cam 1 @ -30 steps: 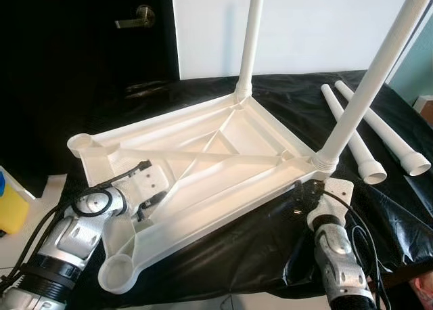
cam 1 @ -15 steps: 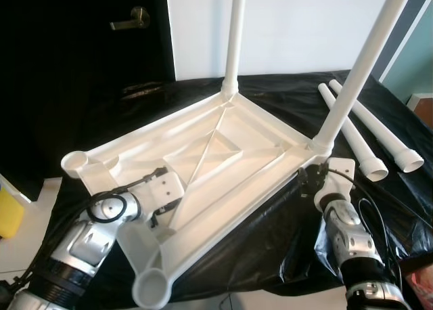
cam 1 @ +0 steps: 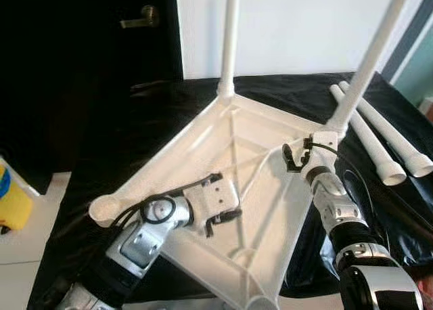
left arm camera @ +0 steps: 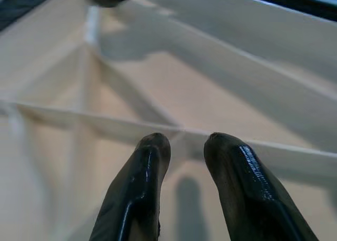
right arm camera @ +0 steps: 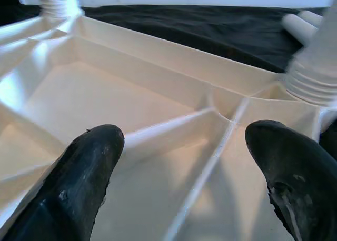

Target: Building children table

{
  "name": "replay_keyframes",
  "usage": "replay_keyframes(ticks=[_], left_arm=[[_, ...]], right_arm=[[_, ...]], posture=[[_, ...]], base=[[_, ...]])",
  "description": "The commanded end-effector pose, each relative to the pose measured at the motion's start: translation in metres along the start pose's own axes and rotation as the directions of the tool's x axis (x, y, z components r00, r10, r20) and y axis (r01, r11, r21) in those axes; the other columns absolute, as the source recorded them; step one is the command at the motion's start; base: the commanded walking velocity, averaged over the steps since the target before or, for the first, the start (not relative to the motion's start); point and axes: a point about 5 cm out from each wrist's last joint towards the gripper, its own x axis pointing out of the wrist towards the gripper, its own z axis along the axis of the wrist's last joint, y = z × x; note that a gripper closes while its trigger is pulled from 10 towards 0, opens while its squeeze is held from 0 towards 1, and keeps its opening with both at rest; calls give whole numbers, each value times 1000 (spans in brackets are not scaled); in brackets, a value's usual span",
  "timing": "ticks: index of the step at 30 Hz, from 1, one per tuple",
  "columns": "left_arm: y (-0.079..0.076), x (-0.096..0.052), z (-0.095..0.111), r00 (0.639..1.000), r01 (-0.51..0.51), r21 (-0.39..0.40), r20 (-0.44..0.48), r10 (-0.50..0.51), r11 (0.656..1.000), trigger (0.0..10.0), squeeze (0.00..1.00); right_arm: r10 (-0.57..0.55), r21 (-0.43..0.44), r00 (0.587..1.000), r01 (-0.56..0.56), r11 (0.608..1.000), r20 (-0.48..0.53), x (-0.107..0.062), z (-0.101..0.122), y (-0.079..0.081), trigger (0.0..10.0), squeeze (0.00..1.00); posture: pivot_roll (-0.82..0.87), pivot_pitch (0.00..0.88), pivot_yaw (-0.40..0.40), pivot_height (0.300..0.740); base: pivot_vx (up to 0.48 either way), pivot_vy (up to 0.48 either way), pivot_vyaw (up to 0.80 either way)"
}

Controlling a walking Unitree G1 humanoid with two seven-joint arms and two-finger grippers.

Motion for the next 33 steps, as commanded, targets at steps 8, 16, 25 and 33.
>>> replay_keyframes(ticks=[8,16,25,33], left_arm=[[35,-40,9,958,-238,-75,148,247,968,10000,0],[7,-60,17,954,-107,-41,277,114,993,10000,0],[-17,-56,13,966,1,-47,259,11,999,10000,0],[-39,-51,-7,986,101,49,126,-107,994,10000,0]], right_arm=[[-122,3,989,122,993,85,-20,-1,-32,10000,0],[-159,-2,976,161,987,150,-40,1,-47,10000,0],[-160,-24,978,165,986,135,-60,-7,-53,10000,0],[-167,-46,978,174,984,128,-67,-5,-61,10000,0]], posture=[[16,18,-36,740],[21,22,-38,740],[7,24,-49,740],[0,36,-48,740]], base=[[0,0,0],[0,0,0],[0,0,0],[0,0,0]])
